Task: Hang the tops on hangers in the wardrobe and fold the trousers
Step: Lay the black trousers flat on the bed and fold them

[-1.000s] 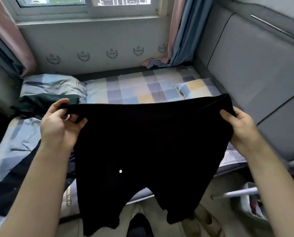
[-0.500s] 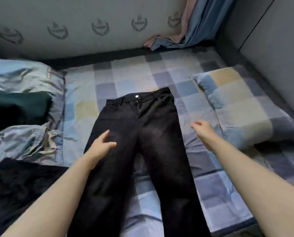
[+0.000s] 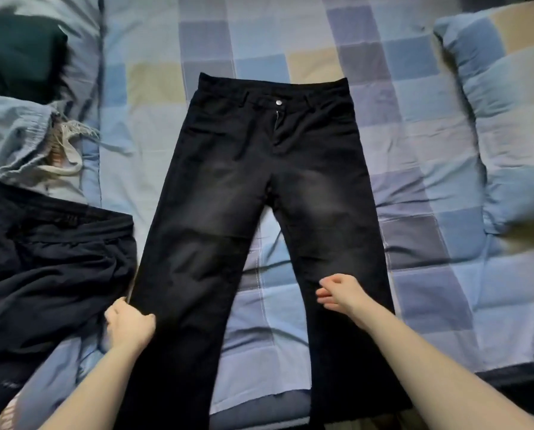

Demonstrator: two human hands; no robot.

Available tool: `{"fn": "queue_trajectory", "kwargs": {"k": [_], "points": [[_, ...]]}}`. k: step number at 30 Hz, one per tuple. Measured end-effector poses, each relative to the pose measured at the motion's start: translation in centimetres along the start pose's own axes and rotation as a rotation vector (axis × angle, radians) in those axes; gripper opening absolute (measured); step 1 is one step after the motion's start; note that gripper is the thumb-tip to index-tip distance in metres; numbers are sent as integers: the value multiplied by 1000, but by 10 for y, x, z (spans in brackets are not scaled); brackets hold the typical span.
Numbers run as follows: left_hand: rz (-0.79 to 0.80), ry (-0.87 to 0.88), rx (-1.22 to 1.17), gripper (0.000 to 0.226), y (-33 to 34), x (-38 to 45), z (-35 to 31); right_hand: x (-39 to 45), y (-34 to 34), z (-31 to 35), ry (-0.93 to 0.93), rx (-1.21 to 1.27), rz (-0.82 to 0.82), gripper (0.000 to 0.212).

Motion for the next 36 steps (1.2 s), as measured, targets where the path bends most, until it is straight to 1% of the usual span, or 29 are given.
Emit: {"fn": "queue_trajectory", "kwargs": {"k": [2, 5, 8, 9, 10, 11, 13, 15, 16, 17, 18, 21, 24, 26, 27, 28, 29, 30, 31, 32, 33, 34, 35, 36], "points": [[6, -63, 14, 69, 12, -7, 34, 1, 40, 0, -13, -33, 115, 8], [43, -128, 21, 61, 27, -13, 77, 5, 99, -1, -30, -30, 212, 9], [48, -112, -1, 59, 39, -17, 102, 9, 155, -8, -6, 4, 320, 24], [38, -117, -31, 59, 42, -19, 109, 10, 174, -13, 7, -9, 348, 22], [24, -126, -67, 59, 44, -20, 114, 8, 188, -17, 22, -16, 366, 11], [12, -133, -100, 56, 45, -21, 118, 5, 200, -23, 35, -10, 388, 10], [26, -97, -187, 40, 42, -24, 118, 1, 216, -35, 72, -38, 414, 33], [52, 6, -351, 14, 35, -32, 112, -6, 221, -48, 72, -133, 446, 44], [75, 48, -436, 6, 29, -39, 106, -12, 219, -54, 73, -165, 480, 47], [124, 64, -517, 5, 23, -47, 102, -15, 215, -62, 75, -159, 522, 47], [204, 51, -603, 7, 18, -56, 99, -22, 209, -69, 79, -124, 570, 45], [497, -25, -808, 36, 17, -77, 95, -37, 184, -86, 103, -22, 701, 39], [689, -19, -859, 59, 20, -90, 98, -45, 155, -105, 137, -113, 762, 47], [808, -51, -850, 66, 26, -94, 104, -47, 138, -116, 207, -114, 834, 46], [846, -60, -825, 68, 30, -94, 109, -49, 132, -120, 237, -119, 851, 42], [848, -54, -779, 67, 36, -94, 115, -50, 126, -123, 235, -160, 827, 33], [801, -40, -700, 64, 41, -92, 120, -50, 121, -125, 204, -245, 760, 22], [707, -33, -599, 56, 47, -89, 126, -48, 117, -126, 163, -359, 686, 13], [587, -34, -470, 43, 54, -86, 132, -45, 113, -128, 128, -483, 625, 9], [489, -30, -319, 30, 60, -84, 138, -41, 109, -130, 103, -595, 590, 8], [438, -29, -144, 22, 64, -83, 141, -37, 104, -132, 88, -689, 572, 6], [411, -36, 25, 21, 66, -84, 141, -32, 100, -134, 79, -762, 547, 4], [378, -47, 161, 26, 68, -86, 138, -27, 93, -135, 65, -807, 502, 4], [329, -59, 231, 36, 69, -89, 134, -21, 87, -133, 21, -829, 428, 7]]}}
Point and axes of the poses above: each hand's wrist, its own x-axis towards the middle knuckle, its own y-axis out of the palm, z = x × y, the point moved 2 cm from there along x, towards the middle knuckle, and after that the axes turned 12 degrees about y, right-handed, at the moved point
